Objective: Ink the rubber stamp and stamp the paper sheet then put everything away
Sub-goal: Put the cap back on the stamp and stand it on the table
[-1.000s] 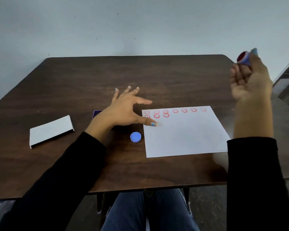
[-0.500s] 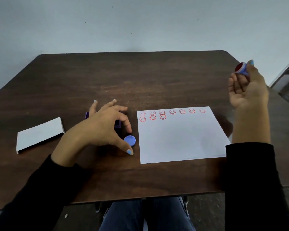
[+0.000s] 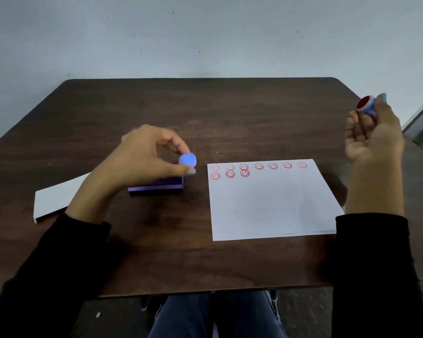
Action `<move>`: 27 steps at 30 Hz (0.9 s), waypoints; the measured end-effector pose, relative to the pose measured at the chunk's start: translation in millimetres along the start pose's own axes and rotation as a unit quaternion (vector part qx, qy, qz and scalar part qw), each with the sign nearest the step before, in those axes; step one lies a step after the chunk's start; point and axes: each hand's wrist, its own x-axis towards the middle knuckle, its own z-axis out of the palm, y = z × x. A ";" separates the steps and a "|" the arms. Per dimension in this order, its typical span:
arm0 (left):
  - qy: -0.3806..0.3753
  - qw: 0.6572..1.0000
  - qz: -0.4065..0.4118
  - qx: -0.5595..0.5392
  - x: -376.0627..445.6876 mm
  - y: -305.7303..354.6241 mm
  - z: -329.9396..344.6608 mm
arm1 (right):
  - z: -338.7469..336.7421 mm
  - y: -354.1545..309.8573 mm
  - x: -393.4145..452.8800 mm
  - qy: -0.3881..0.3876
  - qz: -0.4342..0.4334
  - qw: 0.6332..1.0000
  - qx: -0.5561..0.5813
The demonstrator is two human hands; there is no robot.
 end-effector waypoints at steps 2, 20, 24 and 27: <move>0.061 0.997 -0.005 -0.042 10.0 -2.6 -5.5 | 13.6 4.0 -9.2 -0.015 -0.010 1.000 0.003; 0.245 0.965 -0.071 -0.060 29.4 -33.5 15.3 | 103.1 172.0 -138.4 -0.297 -0.131 0.886 -0.330; 0.260 0.961 -0.072 -0.067 28.7 -31.9 19.1 | 100.5 175.1 -133.0 -0.284 -0.108 0.892 -0.335; 0.257 0.961 -0.061 -0.076 27.5 -30.1 22.9 | 99.0 177.2 -128.0 -0.270 -0.017 0.914 -0.304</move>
